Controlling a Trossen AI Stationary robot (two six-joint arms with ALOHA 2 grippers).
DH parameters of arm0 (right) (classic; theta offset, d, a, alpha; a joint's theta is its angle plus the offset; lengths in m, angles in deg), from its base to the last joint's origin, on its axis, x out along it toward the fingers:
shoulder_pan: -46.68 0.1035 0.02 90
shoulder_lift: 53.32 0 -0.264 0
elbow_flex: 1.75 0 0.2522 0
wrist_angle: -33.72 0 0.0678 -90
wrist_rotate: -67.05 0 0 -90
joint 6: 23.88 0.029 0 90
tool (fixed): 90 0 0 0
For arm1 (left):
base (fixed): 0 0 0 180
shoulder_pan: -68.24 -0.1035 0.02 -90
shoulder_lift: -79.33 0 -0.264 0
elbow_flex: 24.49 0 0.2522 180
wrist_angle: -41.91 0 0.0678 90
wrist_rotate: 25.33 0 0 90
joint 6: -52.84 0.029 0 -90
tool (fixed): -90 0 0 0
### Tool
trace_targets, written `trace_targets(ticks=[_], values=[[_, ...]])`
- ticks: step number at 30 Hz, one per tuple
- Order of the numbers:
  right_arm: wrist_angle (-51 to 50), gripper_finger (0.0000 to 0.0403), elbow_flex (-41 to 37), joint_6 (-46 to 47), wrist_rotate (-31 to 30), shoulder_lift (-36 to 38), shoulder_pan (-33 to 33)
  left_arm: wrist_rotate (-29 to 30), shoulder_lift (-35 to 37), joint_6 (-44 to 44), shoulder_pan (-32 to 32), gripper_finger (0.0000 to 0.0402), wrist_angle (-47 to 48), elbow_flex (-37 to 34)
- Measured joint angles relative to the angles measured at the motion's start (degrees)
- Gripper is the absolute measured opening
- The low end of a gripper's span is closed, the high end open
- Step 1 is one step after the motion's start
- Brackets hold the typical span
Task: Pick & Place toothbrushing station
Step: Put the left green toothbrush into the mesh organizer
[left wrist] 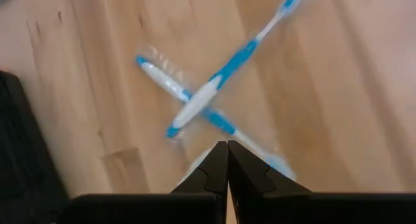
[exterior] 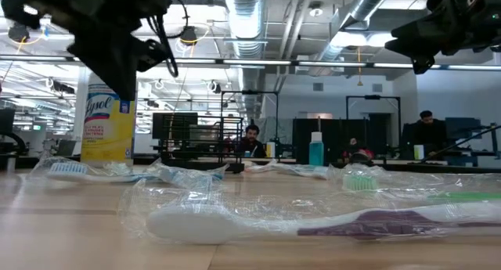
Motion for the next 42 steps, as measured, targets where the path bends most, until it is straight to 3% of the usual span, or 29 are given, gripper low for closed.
trace_targets(ticks=[9, 16, 22, 42], values=[[1.0, 0.0131, 0.0, 0.0, 0.0, 0.0, 0.0, 3.5, -7.6, 9.4, 0.6, 0.0000, 0.1, -0.1], [1.0, 0.0131, 0.0, 0.0, 0.0, 0.0, 0.0, 4.5, -8.7, 9.5, 0.5, 0.0000, 0.1, -0.1], [1.0, 0.0131, 0.0, 0.0, 0.0, 0.0, 0.0, 9.5, -8.7, 9.6, 0.5, 0.0006, 0.4, -0.7], [1.0, 0.0131, 0.0, 0.0, 0.0, 0.0, 0.0, 11.7, -8.4, 9.5, -1.2, 0.0124, 1.1, -3.4]])
